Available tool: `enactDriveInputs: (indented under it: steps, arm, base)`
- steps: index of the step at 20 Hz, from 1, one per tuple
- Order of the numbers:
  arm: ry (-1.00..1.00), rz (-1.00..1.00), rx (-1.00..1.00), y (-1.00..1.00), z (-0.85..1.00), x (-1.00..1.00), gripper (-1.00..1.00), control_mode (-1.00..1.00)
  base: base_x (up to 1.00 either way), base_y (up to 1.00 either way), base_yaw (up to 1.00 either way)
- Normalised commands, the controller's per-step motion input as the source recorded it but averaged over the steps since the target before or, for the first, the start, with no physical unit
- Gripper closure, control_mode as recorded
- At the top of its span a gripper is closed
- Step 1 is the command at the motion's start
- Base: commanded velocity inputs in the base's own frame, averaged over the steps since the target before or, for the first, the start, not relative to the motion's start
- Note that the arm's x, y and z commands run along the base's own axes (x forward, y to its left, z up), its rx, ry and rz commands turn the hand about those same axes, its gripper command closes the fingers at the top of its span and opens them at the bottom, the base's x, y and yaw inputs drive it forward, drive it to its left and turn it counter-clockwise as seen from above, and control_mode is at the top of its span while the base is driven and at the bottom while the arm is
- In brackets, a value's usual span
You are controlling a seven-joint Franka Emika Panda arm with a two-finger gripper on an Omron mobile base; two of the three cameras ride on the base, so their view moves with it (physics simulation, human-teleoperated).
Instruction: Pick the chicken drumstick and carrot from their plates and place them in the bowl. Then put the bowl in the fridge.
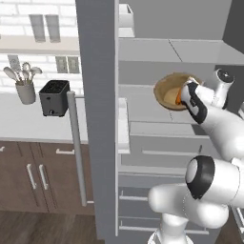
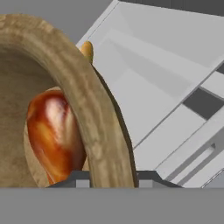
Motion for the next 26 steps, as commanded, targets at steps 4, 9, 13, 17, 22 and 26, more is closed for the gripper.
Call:
enactDriveInputs:
  steps: [4,9,13,17,22,26]
  arm:
    - [0.04,-0.01,0.16,0.05,1.0,-0.52,1.0,-1.0]
    - [-0.07,-0.05,0.28,0.06,1.0,-0.31,1.0,-1.0]
    - [0.0,-0.09,0.16,0.26,0.56,0.73,1.0,-1.0]
    - [-0.08,-0.12,-0.02,0.03,0.26,0.69,1.0,-1.0]
    - [-0.27,0.0,0.05,0.0,-0.01,-0.02,1.0,-1.0]
    - [-0.08,0.0,0.23,0.09,-0.93,-0.22,1.0,-1.0]
  base:
    - [0.0,0.0,0.0]
    - [0.0,0.0,0.0]
    - [0.0,0.0,0.0]
    - [0.0,0.0,0.0]
    - [0.0,0.0,0.0]
    - [0.0,0.0,0.0]
